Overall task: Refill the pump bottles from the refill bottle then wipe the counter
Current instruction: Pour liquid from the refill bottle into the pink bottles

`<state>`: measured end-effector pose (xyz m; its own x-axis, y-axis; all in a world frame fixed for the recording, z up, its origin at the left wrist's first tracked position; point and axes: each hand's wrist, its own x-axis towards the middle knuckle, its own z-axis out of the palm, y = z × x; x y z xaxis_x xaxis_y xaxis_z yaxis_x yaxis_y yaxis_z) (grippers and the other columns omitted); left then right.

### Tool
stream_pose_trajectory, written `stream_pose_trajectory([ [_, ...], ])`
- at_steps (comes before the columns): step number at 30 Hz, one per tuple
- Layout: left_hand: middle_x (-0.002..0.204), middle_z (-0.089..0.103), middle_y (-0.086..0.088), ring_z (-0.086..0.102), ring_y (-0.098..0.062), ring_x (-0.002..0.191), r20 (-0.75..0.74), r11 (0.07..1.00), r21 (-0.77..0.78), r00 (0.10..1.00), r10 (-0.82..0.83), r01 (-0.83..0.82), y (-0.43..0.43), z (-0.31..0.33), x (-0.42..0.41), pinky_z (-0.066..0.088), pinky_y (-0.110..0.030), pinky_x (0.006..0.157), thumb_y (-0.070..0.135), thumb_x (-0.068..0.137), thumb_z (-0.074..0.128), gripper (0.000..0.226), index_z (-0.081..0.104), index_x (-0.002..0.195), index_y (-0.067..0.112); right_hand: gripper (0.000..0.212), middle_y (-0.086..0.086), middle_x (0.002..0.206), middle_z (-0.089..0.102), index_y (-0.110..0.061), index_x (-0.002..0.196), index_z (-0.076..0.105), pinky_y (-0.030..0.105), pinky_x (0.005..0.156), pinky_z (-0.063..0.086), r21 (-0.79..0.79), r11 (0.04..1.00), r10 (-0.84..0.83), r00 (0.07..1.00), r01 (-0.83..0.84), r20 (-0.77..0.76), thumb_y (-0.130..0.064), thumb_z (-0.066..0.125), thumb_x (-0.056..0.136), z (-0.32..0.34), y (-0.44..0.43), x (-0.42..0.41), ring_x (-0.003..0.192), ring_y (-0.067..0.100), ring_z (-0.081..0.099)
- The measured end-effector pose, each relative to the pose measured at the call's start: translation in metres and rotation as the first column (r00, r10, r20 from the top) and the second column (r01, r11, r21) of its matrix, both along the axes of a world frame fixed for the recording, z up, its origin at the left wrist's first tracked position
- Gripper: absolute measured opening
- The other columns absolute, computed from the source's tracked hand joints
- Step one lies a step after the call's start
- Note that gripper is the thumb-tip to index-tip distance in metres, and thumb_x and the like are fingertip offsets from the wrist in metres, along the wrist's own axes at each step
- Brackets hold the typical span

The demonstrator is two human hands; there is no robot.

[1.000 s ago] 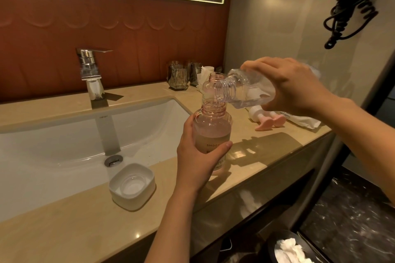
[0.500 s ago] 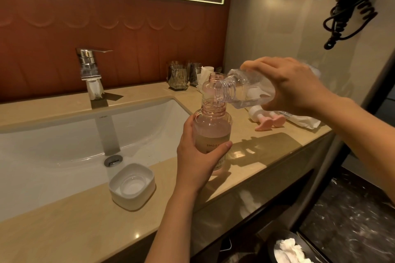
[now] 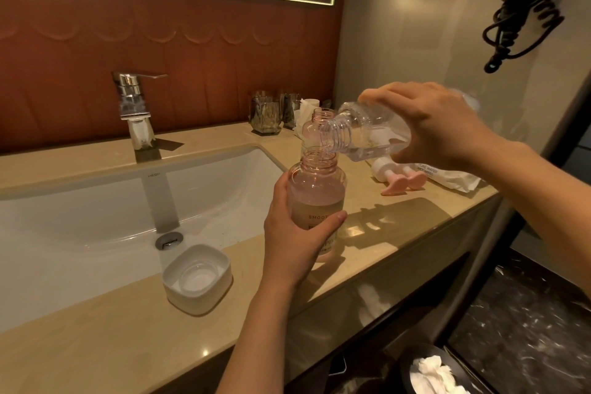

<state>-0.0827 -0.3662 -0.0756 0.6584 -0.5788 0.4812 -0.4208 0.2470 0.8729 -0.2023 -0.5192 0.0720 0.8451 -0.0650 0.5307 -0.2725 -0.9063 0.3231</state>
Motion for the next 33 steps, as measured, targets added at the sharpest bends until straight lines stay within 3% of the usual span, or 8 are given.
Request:
stream_pose_trajectory([
  [12,0.117,0.044,0.035,0.046,0.013,0.108,-0.004,1.0,0.0,1.0,-0.007,0.007,0.0007,0.0008,-0.0002,0.045,-0.015,0.088,0.03,0.066,0.084,0.081,0.03,0.12,0.056,0.089,0.015,0.121,0.059,-0.014,0.132,0.047,0.047,0.082,0.045,-0.009,1.0,-0.002,1.0,0.002,-0.006,-0.013,0.088,0.053,0.0012,0.0002,0.0001,0.101,0.037,0.058],
  [18,0.117,0.043,0.035,0.045,0.014,0.108,-0.01,1.0,0.005,1.0,-0.013,0.013,0.0011,0.0014,-0.0003,0.044,-0.008,0.084,0.032,0.066,0.083,0.08,0.029,0.12,0.056,0.09,0.014,0.123,0.058,-0.015,0.133,0.046,0.047,0.084,0.044,0.001,1.0,-0.008,1.0,0.008,-0.016,-0.014,0.088,0.053,0.0015,0.0001,0.0001,0.104,0.037,0.057],
  [33,0.116,0.043,0.036,0.045,0.013,0.109,-0.01,1.0,0.009,1.0,-0.008,0.008,0.001,0.0015,-0.0001,0.044,-0.015,0.089,0.033,0.065,0.083,0.08,0.029,0.12,0.056,0.092,0.013,0.124,0.057,-0.015,0.134,0.045,0.047,0.085,0.044,-0.01,1.0,-0.016,1.0,0.016,-0.026,-0.015,0.089,0.053,0.004,0.0005,0.0011,0.104,0.036,0.057],
])
